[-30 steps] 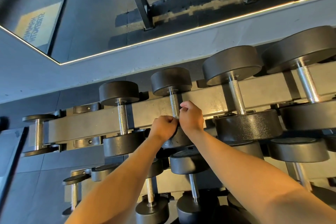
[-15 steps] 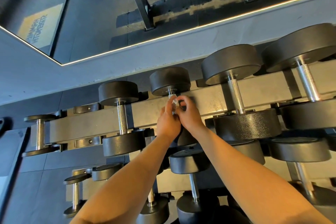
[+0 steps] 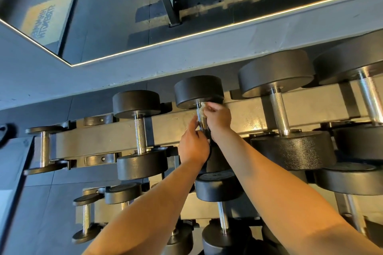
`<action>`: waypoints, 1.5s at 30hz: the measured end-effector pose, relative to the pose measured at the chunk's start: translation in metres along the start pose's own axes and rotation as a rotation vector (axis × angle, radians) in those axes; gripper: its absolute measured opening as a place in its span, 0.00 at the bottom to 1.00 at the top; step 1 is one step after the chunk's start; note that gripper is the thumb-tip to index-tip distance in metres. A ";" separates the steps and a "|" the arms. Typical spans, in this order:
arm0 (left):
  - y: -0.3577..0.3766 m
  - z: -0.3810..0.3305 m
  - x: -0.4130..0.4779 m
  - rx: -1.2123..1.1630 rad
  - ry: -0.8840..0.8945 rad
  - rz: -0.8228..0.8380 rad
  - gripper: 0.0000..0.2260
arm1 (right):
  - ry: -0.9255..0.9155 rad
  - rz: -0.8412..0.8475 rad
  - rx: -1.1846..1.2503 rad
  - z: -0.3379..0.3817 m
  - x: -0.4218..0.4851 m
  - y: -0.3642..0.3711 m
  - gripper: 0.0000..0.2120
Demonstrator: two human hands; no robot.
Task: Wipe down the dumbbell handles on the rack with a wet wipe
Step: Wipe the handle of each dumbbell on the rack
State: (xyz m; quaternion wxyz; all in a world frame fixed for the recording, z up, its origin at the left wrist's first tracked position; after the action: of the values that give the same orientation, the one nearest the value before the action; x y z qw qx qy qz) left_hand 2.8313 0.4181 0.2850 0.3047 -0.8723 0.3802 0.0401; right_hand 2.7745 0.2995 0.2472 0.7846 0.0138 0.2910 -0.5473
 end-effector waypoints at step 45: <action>-0.001 0.003 0.001 -0.051 -0.023 0.015 0.22 | 0.080 0.382 -0.778 -0.026 -0.008 0.006 0.19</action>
State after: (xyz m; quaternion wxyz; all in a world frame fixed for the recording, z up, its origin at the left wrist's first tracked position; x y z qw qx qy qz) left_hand 2.8327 0.4200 0.2825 0.2862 -0.8766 0.3820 0.0620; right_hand 2.7663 0.3174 0.2279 0.8068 -0.2082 0.4977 -0.2409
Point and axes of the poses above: each hand's wrist, its own x-axis towards the middle knuckle, its own y-axis out of the palm, z = x × y, the point moved 7 cm from there along x, towards the middle knuckle, and after that the axes turned 15 degrees about -x, right-handed, at the moved point
